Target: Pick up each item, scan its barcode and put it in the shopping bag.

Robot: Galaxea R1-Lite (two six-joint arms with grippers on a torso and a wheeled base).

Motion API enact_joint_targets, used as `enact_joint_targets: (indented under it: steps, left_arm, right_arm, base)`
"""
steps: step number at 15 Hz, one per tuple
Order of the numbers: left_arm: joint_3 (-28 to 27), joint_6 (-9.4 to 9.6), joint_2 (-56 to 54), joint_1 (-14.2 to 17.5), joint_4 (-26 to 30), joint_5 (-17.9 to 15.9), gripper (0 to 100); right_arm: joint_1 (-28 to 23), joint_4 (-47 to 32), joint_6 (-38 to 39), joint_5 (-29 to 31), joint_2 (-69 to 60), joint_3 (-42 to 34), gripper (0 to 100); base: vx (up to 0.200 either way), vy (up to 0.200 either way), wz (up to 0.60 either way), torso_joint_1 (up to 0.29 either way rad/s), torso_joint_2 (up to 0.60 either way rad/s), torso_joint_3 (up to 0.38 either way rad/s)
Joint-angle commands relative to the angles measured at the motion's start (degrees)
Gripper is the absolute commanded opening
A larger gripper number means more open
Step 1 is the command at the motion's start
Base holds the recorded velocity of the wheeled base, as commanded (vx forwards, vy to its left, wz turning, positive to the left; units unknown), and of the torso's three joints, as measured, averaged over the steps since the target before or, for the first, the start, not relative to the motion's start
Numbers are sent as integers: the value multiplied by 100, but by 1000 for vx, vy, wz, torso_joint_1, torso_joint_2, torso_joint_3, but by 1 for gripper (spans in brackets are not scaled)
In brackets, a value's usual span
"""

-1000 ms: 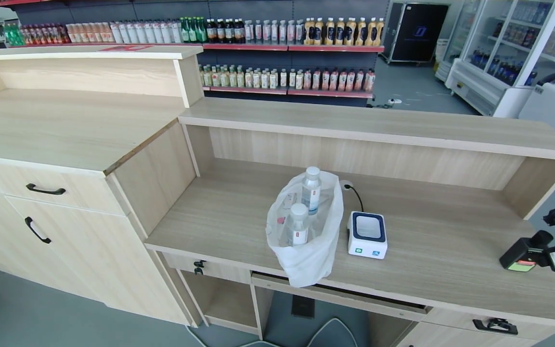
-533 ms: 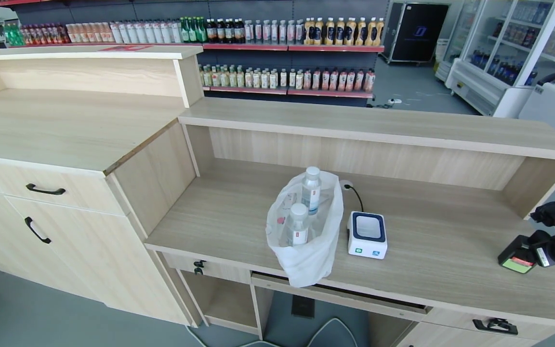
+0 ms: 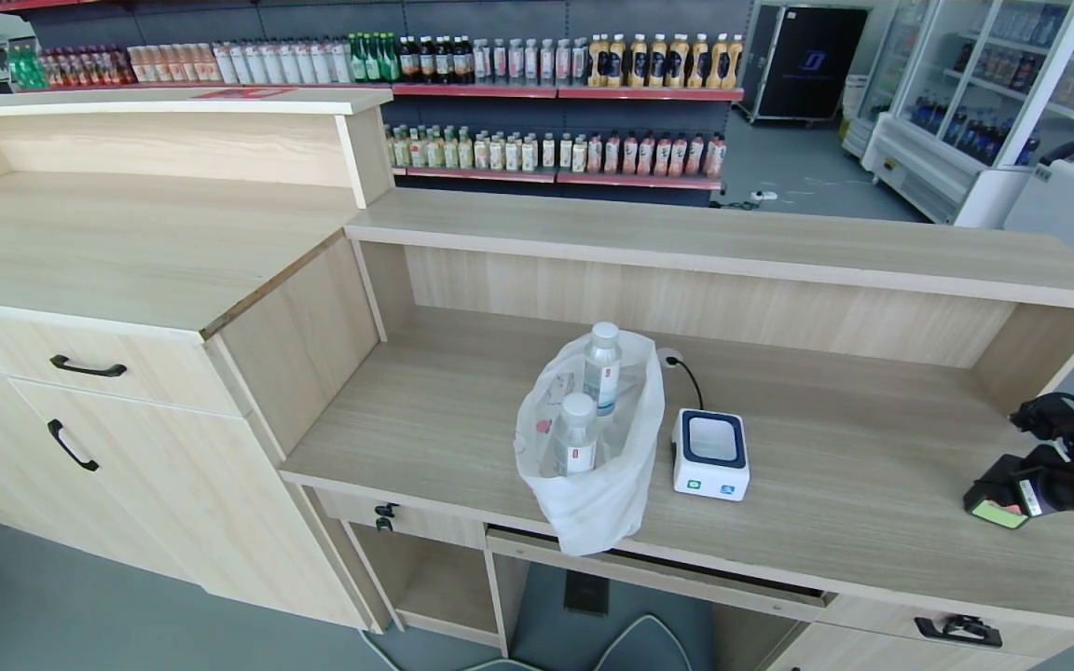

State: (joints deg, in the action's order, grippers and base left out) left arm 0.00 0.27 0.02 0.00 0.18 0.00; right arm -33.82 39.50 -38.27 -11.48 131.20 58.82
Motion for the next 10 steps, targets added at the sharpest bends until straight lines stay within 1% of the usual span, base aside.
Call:
enact_joint_targets:
  steps: [1, 8, 9, 10]
  left_arm:
    - [0, 0, -2, 0, -1, 0, 100]
    - [0, 0, -2, 0, -1, 0, 100]
    - [0, 0, -2, 0, -1, 0, 100]
    - [0, 0, -2, 0, -1, 0, 100]
  right_arm:
    - [77, 5, 47, -3, 82, 59, 100]
    - [235, 14, 12, 6, 196, 86, 100]
    - [235, 14, 3, 6, 205, 77, 0]
    - [235, 14, -5, 6, 205, 68, 0]
  base:
    - [0, 0, 0, 0, 0, 0]
    - [0, 0, 0, 0, 0, 0]
    - [0, 0, 0, 0, 0, 0]
    - [0, 0, 0, 0, 0, 0]
